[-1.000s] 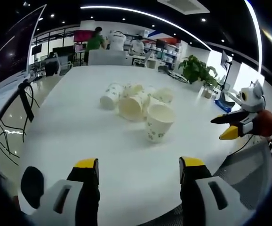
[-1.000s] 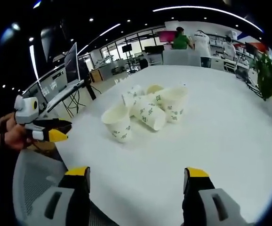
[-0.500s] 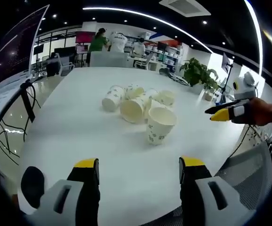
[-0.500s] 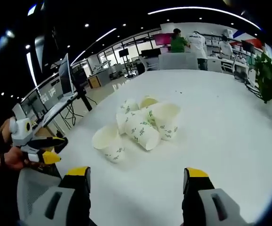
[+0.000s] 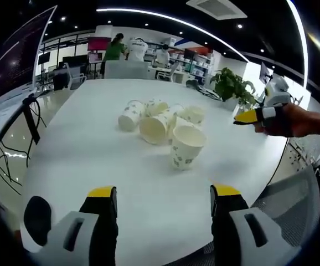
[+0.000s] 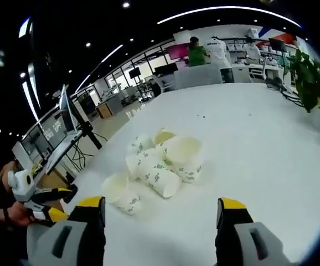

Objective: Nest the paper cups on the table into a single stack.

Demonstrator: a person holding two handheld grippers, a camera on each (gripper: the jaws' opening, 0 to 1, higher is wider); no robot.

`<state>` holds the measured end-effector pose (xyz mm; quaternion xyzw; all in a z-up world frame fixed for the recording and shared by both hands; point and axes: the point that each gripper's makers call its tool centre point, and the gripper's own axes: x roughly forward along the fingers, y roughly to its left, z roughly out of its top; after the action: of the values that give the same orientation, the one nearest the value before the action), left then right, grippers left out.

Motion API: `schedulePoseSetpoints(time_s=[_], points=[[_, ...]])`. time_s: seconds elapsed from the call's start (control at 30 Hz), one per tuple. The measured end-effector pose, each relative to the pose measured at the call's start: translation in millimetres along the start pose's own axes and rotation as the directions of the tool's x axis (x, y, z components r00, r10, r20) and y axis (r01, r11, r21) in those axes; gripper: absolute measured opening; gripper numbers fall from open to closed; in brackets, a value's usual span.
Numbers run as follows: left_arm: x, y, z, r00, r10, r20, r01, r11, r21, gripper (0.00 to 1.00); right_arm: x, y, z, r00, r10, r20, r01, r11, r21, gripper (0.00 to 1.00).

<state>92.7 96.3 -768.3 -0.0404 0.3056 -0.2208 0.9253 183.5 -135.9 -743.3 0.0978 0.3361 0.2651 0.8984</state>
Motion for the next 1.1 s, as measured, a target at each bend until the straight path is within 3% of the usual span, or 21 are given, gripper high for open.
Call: schedulePoseSetpoints(time_s=[0.27, 0.53, 0.6, 0.63, 0.67, 0.77, 0.83, 0.87, 0.93, 0.97, 1.1], points=[[2.6, -2.6, -4.3, 1.0, -0.014, -0.019, 0.014, 1.0, 0.009, 0.68, -2.1, -5.0, 14.4, 1.0, -0.014, 0.006, 0.014, 0.999, -0.05, 0.84], [4.2, -6.1, -7.8, 0.999, -0.035, -0.038, 0.036, 0.999, 0.023, 0.68, -7.2, -12.7, 52.1, 0.999, -0.04, 0.031, 0.043, 0.994, -0.103, 0.84], [4.3, -7.6, -8.4, 0.998, -0.04, -0.042, 0.041, 0.999, 0.026, 0.68, -1.1, -16.5, 53.2, 0.998, -0.05, 0.022, 0.052, 0.993, -0.106, 0.82], [4.6, -7.9, -8.8, 0.998, -0.043, -0.044, 0.044, 0.999, 0.029, 0.68, -0.3, -20.4, 50.1, 0.997, -0.072, -0.029, 0.067, 0.986, -0.152, 0.81], [4.8, -8.2, -9.1, 0.998, -0.044, -0.046, 0.046, 0.998, 0.031, 0.68, -2.4, -21.4, 50.7, 0.991, -0.104, -0.087, 0.078, 0.963, -0.256, 0.81], [4.8, -10.0, -9.9, 0.997, -0.051, -0.049, 0.053, 0.998, 0.039, 0.68, 4.2, -21.4, 66.2, 0.977, -0.158, -0.145, 0.077, 0.888, -0.454, 0.8], [5.0, -10.3, -10.0, 0.997, -0.053, -0.05, 0.055, 0.998, 0.043, 0.68, 12.7, -24.6, 75.1, 0.968, -0.183, -0.17, 0.073, 0.859, -0.507, 0.79], [5.0, -10.8, -9.9, 0.997, -0.056, -0.049, 0.058, 0.997, 0.045, 0.68, 15.1, -25.2, 77.3, 0.969, -0.183, -0.166, 0.074, 0.857, -0.51, 0.79], [4.5, -11.7, -9.1, 0.997, -0.057, -0.047, 0.059, 0.997, 0.046, 0.68, 23.8, -21.6, 88.5, 0.977, -0.145, -0.155, 0.067, 0.904, -0.422, 0.77], [4.2, -11.9, -8.7, 0.997, -0.058, -0.046, 0.06, 0.997, 0.044, 0.68, 27.7, -22.5, 90.8, 0.977, -0.143, -0.156, 0.07, 0.914, -0.4, 0.77], [2.5, -9.1, -6.2, 0.998, -0.048, -0.034, 0.049, 0.998, 0.03, 0.68, 45.9, -35.1, 90.3, 0.966, -0.171, -0.196, 0.082, 0.916, -0.394, 0.75]])
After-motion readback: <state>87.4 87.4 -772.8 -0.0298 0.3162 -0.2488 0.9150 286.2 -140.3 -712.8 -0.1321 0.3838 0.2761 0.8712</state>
